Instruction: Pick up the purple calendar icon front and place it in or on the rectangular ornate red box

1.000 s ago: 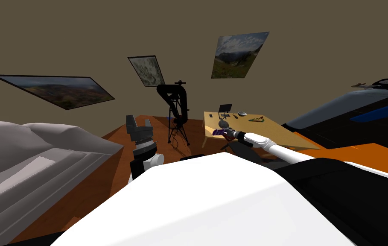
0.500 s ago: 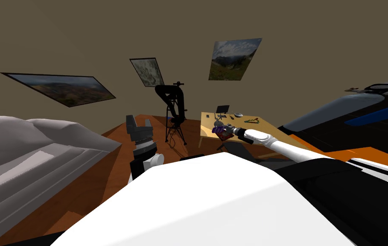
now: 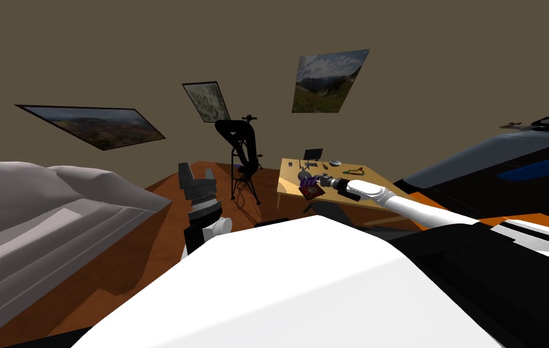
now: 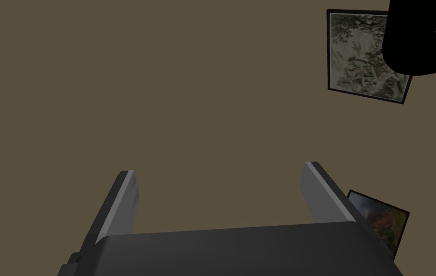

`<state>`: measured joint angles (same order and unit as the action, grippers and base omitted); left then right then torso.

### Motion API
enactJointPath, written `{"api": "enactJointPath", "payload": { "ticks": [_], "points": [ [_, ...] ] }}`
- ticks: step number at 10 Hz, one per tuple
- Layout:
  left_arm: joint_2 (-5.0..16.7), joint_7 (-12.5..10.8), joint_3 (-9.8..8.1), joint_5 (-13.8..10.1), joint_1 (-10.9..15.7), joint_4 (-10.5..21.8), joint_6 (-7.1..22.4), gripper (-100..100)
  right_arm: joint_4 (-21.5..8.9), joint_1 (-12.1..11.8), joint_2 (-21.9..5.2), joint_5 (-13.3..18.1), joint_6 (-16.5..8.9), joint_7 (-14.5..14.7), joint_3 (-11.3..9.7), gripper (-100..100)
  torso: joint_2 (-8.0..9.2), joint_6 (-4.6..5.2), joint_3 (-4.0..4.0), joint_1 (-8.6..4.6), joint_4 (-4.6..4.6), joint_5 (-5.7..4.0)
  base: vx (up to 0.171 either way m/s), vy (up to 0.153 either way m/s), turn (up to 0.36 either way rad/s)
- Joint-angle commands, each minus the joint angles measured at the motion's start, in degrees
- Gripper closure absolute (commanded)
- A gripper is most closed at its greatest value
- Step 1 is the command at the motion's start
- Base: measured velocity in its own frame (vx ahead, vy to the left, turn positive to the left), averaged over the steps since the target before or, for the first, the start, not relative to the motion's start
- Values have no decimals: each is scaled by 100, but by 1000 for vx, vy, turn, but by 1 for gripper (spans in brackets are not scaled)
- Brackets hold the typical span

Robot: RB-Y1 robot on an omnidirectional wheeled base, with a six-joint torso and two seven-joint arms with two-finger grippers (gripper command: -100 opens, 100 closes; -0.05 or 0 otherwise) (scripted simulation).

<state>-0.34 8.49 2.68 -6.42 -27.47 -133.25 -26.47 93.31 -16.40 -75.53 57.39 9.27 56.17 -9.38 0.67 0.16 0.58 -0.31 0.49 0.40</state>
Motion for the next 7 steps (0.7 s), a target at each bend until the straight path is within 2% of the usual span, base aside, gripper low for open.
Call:
{"api": "enactJointPath", "payload": {
  "ticks": [1,5,6,7],
  "points": [
    [0,0,0,0,0,0,0,0,37,7,-93,-16,30,-107,25,100,0,0,0,0,0,0,-35,-221,45],
    [0,0,0,0,0,0,0,0,122,23,-348,-52,105,-367,35,100,-6,2,-1,-12,3,1,-19,-234,46],
    [0,0,0,0,-1,0,0,0,136,28,-411,-65,121,-434,39,100,-10,2,-3,-4,3,1,-16,-186,38],
    [0,0,0,0,-1,0,0,0,138,20,-384,-54,94,-392,27,100,-8,2,-2,12,3,4,-9,-81,12]
  ]
}}
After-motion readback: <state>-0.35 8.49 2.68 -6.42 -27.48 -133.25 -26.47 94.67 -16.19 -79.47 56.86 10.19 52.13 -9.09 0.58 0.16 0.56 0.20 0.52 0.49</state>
